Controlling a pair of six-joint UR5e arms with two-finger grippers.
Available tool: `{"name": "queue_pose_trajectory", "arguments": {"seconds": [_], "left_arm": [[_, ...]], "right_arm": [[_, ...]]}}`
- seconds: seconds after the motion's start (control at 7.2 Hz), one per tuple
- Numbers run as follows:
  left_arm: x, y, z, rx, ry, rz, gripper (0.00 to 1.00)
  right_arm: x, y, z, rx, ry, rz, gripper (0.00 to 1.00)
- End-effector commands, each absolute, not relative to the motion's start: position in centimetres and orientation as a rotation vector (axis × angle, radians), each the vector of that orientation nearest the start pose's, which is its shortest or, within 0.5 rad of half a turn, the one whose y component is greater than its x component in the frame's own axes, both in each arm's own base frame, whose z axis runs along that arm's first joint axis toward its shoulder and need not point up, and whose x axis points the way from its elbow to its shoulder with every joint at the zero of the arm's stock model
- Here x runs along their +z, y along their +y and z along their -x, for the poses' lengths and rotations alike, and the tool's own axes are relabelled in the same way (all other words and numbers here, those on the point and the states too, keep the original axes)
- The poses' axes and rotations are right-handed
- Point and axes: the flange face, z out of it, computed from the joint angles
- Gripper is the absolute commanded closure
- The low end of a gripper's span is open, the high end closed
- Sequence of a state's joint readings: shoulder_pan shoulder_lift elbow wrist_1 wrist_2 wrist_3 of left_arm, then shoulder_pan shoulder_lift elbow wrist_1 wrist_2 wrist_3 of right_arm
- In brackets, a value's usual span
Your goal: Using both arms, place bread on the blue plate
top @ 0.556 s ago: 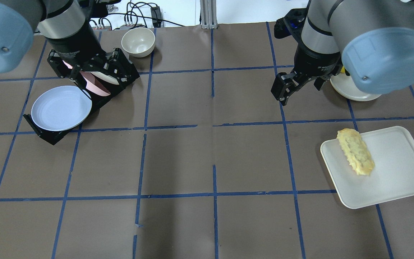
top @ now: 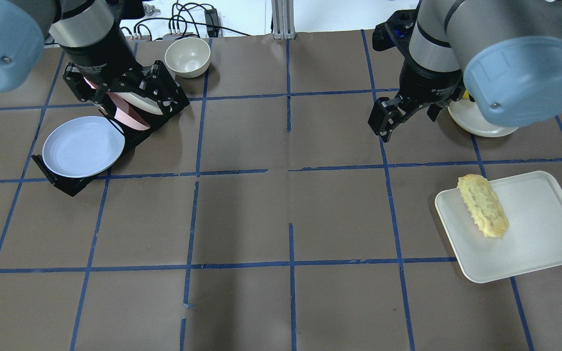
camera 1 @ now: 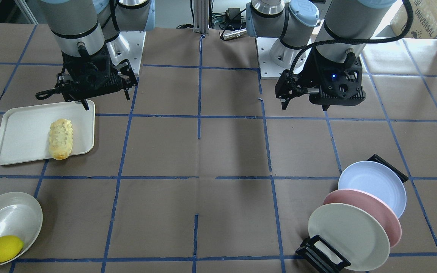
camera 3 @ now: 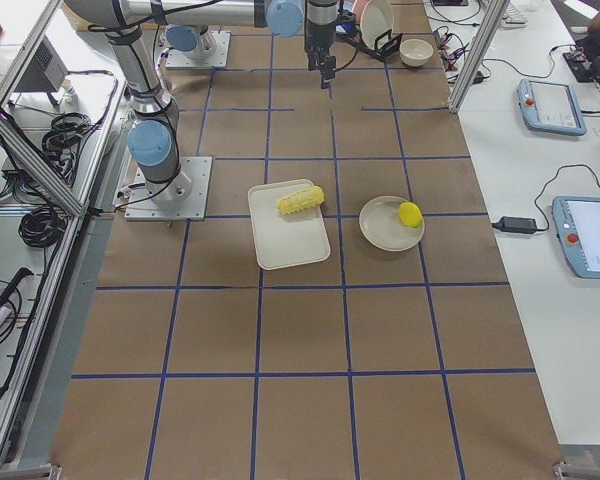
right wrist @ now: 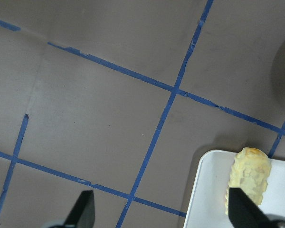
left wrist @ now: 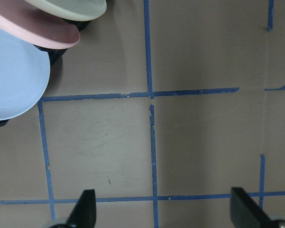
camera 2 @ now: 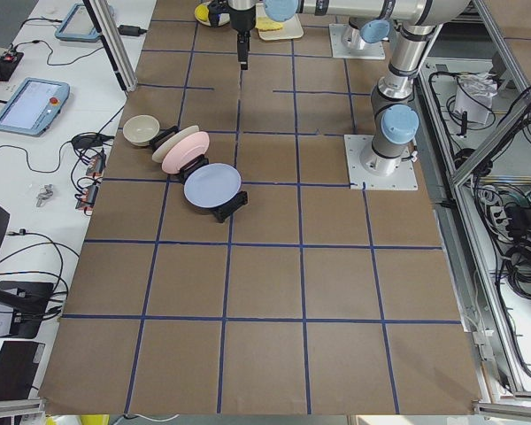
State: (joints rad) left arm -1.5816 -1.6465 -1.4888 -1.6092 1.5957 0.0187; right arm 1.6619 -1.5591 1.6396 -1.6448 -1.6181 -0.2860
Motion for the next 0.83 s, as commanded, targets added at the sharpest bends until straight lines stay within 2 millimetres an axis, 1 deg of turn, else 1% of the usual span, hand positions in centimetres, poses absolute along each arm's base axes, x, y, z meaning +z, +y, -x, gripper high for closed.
{"name": "queue_pose_trajectory", "arguments": {"seconds": [0.0,0.14,0.28,0.42,0.56,0.69], "left_arm": [[47.8,-53.7,8.4,0.077,3.125,-0.053,0.0],[47.2,-54.5,3.6,0.089,3.144,-0.106,0.0],[46.6,-55.5,-0.5,0.064,3.187,-0.179,0.0],[46.0,-56.5,-4.9,0.068,3.198,-0.18,0.0],[45.2,-57.6,-7.8,0.078,3.202,-0.226,0.0],[44.0,-58.7,-10.9,0.096,3.209,-0.253,0.0]], "right_arm": [[45.4,-48.1,-17.3,0.024,3.125,0.597,0.0],[44.7,-48.5,-16.8,0.039,3.125,0.592,0.0],[43.1,-48.7,-14.8,0.079,3.115,0.67,0.0],[41.4,-49.2,-10.7,0.085,3.11,0.675,0.0],[38.6,-49.2,-6.5,0.141,3.083,0.693,0.0],[35.3,-48.9,-1.6,0.114,3.052,0.775,0.0]]}}
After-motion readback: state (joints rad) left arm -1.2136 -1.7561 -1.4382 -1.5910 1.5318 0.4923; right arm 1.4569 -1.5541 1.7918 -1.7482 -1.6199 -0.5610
